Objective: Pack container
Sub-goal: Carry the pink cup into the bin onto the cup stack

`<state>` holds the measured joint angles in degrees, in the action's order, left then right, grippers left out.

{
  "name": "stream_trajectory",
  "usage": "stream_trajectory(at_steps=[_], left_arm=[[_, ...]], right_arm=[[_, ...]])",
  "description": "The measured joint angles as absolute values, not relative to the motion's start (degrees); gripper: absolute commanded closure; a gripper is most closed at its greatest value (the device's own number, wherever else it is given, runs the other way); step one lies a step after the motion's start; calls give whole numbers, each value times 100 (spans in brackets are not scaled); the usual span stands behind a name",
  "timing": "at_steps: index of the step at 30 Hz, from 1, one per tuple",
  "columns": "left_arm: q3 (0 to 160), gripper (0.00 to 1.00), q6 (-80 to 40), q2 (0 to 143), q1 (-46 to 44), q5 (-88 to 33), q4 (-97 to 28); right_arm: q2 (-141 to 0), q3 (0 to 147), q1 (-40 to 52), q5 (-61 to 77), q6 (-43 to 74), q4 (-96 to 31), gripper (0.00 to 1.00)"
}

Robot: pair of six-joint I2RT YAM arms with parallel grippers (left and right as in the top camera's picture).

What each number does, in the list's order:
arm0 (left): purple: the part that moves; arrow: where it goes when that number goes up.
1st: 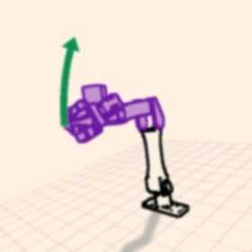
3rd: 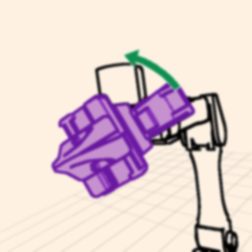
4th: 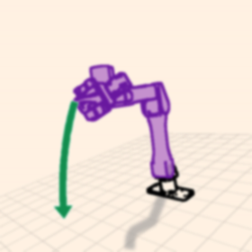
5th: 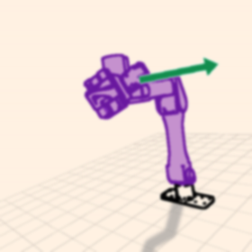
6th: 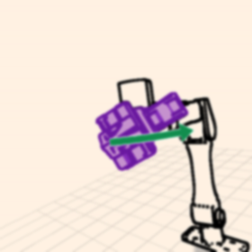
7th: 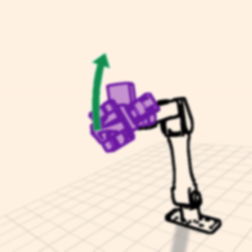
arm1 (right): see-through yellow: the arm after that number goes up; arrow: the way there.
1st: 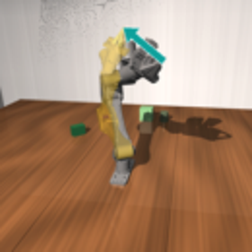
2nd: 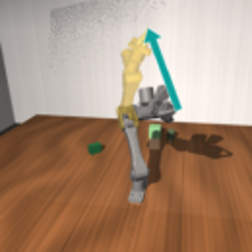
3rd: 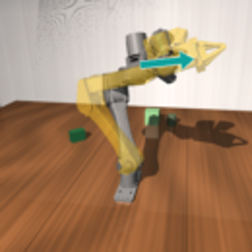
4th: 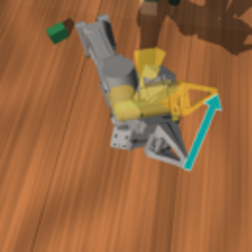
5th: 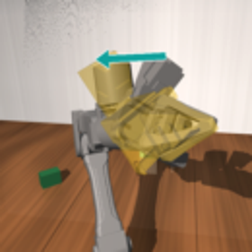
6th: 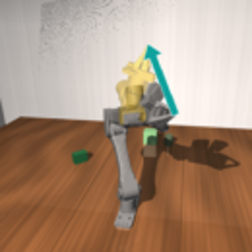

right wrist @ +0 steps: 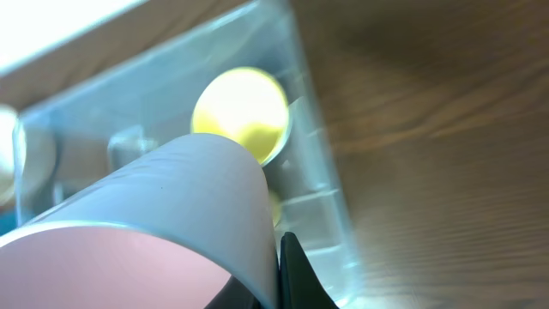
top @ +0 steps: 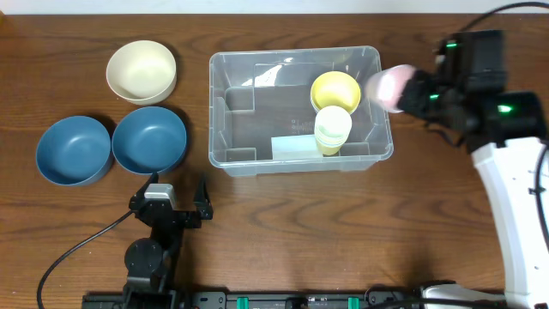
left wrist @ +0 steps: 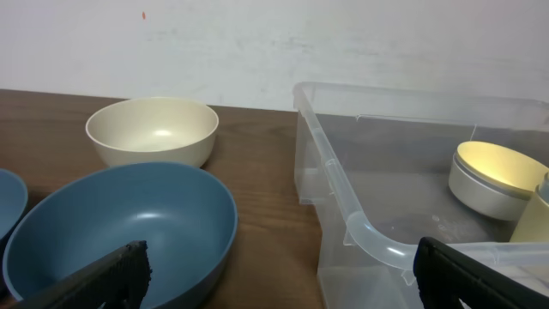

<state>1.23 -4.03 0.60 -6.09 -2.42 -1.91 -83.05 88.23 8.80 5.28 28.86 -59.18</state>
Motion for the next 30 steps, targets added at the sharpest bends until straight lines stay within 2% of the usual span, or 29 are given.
stream_trajectory(at_steps=[9, 17, 18, 19, 21, 23, 30], left_arm=[[123, 2, -403, 60, -609, -242, -191], [123, 2, -403, 60, -609, -242, -191], [123, 2, -403, 60, -609, -242, -191], [123, 2, -403, 60, -609, -242, -191], [123, 2, -403, 60, -609, -242, -189], [123, 2, -403, 60, -609, -242, -191], [123, 2, -403, 60, -609, -242, -191]], right_arm=[[-8401, 8427, 1909, 298, 2915, -5784, 99], [-8615, 7629, 2110, 150, 3068, -5146, 98], [-8665, 7592, 2110, 145, 3096, -5140, 93], [-8700, 7579, 2110, 143, 3116, -5135, 82], [-8774, 7568, 2110, 139, 3159, -5120, 42], [-8790, 7566, 2110, 128, 3181, -5116, 35], [-8790, 7568, 2110, 174, 3188, -4974, 35]])
